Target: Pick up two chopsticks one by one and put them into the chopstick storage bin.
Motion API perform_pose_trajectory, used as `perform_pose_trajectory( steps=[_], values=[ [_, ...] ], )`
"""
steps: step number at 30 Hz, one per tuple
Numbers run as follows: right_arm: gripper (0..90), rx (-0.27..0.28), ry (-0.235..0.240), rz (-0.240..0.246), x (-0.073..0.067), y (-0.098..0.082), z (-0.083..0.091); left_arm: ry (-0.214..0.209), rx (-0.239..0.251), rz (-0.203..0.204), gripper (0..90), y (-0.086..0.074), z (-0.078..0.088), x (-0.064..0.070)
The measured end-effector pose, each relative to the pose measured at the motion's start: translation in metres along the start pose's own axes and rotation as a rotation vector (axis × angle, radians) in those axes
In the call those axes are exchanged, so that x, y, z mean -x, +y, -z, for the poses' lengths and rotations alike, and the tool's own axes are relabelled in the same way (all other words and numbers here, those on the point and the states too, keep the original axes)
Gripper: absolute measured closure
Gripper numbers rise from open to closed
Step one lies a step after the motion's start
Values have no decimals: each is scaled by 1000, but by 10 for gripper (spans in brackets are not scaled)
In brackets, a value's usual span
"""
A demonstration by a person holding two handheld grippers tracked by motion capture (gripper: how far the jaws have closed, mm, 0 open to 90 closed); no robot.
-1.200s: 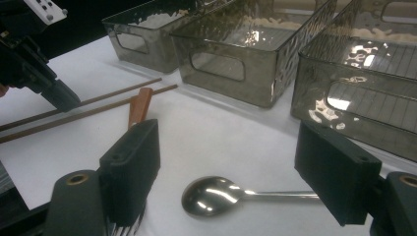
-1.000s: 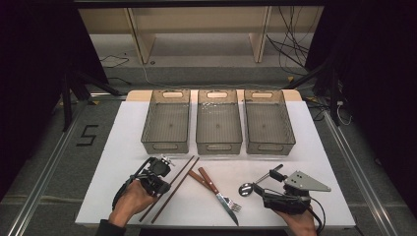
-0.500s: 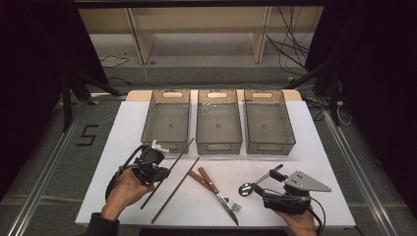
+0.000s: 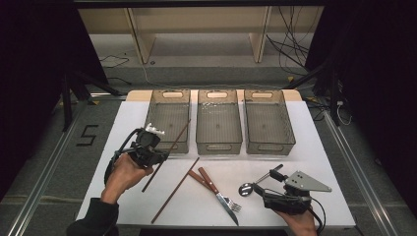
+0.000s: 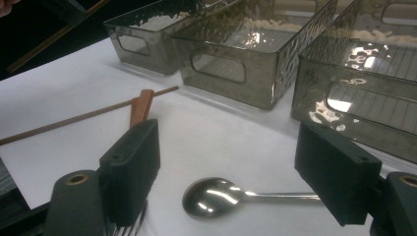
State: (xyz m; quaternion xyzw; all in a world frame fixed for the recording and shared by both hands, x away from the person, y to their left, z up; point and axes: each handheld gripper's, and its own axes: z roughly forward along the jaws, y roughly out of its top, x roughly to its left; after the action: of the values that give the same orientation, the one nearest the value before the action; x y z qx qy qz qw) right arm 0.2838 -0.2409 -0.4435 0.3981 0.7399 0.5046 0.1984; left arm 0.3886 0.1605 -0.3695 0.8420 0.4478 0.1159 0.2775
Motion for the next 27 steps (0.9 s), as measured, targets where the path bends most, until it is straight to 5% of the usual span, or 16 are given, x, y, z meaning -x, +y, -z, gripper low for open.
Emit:
perform_pose_trajectory(
  steps=[27],
  values=[
    [259,0,6,-3,1,0,0,84,107,-9,845,65,-8,-42]
  ],
)
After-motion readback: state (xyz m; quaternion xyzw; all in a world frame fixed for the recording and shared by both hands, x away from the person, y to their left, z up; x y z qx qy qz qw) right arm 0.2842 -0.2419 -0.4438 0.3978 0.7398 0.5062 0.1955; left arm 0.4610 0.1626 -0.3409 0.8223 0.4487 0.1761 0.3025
